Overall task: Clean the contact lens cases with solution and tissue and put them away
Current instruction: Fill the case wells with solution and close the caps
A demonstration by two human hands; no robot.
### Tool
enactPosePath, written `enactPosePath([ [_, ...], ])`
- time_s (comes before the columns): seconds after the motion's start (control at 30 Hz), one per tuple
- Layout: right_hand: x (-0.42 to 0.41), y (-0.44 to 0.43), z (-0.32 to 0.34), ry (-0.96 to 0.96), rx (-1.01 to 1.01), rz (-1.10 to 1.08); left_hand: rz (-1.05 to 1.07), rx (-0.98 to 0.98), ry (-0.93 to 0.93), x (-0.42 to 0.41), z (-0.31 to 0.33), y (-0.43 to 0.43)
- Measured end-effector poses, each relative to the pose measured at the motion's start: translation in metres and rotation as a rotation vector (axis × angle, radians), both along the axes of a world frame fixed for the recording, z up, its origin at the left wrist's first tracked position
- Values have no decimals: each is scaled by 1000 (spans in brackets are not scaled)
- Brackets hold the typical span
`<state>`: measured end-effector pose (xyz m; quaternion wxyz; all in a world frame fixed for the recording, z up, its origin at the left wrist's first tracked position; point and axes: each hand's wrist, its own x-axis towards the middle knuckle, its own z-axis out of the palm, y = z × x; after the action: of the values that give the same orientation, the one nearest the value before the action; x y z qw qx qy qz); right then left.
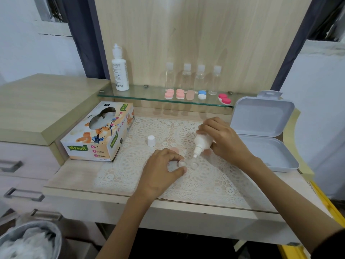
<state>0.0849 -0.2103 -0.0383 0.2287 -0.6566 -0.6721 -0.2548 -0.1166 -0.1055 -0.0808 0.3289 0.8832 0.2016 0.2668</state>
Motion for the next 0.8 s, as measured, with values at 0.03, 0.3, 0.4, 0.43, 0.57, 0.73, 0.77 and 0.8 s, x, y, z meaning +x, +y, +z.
enactPosePath([
  [0.03, -1, 0, 0, 77, 2, -9, -1, 0, 0, 0, 0, 0],
  [0.3, -16, 25, 7, 841, 34, -160, -14, -19, -29, -1, 1, -1],
  [0.4, -21, 39, 5, 1020, 25, -149, -14, -20, -30, -1, 1, -1],
  [0.43, -22, 43, 3, 1050, 18, -149, -14, -21, -30, -1, 1, -1],
  [0.57, -25, 52, -6, 1132, 47, -152, -14, -19, -35, -1, 2, -2],
  [0.73, -20, 51, -11, 1077, -17, -179, -9, -13, -32, -1, 2, -2],
  [0.77, -20, 48, -10, 1042, -35, -210, -10, -12, -34, -1, 2, -2],
  [0.8, -23, 44, -8, 1028, -25, -235, -12, -11, -34, -1, 1, -2],
])
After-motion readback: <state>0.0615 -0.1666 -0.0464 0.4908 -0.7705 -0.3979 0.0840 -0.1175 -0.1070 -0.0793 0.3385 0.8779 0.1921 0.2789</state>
